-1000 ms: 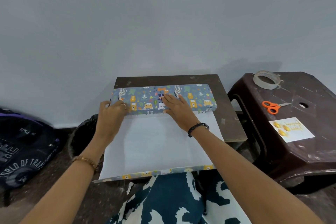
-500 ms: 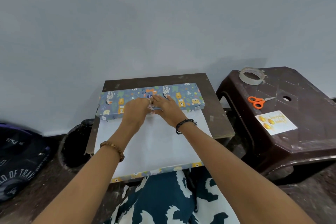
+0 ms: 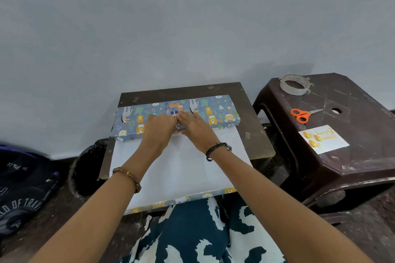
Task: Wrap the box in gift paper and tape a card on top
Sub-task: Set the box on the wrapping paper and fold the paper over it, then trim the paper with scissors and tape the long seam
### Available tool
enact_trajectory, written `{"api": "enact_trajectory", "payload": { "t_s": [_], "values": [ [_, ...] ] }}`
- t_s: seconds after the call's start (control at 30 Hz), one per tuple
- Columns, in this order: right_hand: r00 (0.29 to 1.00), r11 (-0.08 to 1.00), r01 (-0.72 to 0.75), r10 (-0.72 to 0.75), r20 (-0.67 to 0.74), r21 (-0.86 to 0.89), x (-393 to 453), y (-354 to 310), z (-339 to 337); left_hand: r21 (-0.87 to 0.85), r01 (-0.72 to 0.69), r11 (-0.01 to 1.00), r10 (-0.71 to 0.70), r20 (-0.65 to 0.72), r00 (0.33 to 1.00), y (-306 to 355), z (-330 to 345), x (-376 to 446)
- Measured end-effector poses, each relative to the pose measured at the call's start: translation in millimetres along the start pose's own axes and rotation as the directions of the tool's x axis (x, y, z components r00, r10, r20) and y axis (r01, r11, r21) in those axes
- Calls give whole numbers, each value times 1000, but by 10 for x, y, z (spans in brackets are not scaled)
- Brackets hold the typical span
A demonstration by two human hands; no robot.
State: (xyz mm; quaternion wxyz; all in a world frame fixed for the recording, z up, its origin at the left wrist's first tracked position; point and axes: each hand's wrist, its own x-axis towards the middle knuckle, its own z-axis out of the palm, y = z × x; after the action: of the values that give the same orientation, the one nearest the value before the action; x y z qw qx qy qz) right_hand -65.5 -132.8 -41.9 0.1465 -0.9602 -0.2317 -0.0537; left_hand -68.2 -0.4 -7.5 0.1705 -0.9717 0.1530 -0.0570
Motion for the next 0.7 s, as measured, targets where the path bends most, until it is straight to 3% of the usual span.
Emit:
{"api": "enact_trajectory", "payload": {
  "t_s": [0.33,0.7],
  "values": [
    [996,988,-76,80,-26,132,-8,-33,-106,-38,-50,998,51,22,998,-9,-106,43],
    [977,969,-209,203,58,131,-18,-193,-250,34,-87,996,79,203,976,137,-414,178]
  ]
}}
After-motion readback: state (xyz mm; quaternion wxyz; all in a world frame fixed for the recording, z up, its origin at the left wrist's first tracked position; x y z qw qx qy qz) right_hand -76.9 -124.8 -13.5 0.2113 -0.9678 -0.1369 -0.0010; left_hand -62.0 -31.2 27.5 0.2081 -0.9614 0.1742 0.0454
